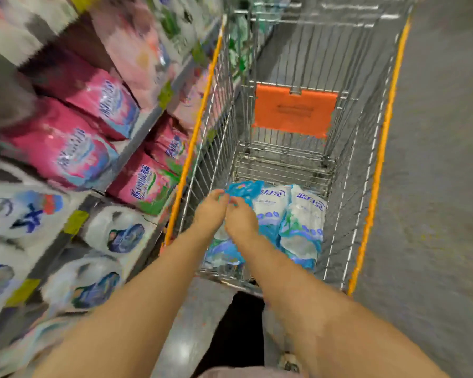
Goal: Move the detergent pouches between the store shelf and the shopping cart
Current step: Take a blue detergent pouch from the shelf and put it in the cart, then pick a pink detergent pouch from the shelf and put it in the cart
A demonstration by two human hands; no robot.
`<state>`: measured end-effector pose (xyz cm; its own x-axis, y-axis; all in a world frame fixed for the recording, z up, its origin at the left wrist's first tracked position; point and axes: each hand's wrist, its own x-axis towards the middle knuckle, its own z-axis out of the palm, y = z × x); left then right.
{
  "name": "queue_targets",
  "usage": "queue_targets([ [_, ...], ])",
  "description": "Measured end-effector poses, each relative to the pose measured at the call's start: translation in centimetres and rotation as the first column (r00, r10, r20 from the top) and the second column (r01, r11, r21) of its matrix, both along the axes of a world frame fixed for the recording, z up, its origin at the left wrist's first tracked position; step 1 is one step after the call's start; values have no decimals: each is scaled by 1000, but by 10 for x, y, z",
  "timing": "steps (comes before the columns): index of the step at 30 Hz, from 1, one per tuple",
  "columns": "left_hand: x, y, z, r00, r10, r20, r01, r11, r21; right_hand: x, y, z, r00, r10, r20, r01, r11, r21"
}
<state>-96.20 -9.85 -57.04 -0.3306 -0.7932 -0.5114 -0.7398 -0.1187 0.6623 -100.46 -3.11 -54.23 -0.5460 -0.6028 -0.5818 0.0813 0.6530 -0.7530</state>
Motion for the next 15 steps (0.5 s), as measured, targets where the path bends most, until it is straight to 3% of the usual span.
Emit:
queue_targets([
  [7,86,39,169,918,133,-373,-247,929,-277,64,17,144,965,6,-261,-114,910,-399],
  [11,160,34,264,800,200,-566,-461,808,-366,129,0,240,930,63,-361,-275,771,-574],
  [15,250,24,339,733,135,-667,-564,670,-483,211,-23,313,871,143,-470,-455,598,-660],
])
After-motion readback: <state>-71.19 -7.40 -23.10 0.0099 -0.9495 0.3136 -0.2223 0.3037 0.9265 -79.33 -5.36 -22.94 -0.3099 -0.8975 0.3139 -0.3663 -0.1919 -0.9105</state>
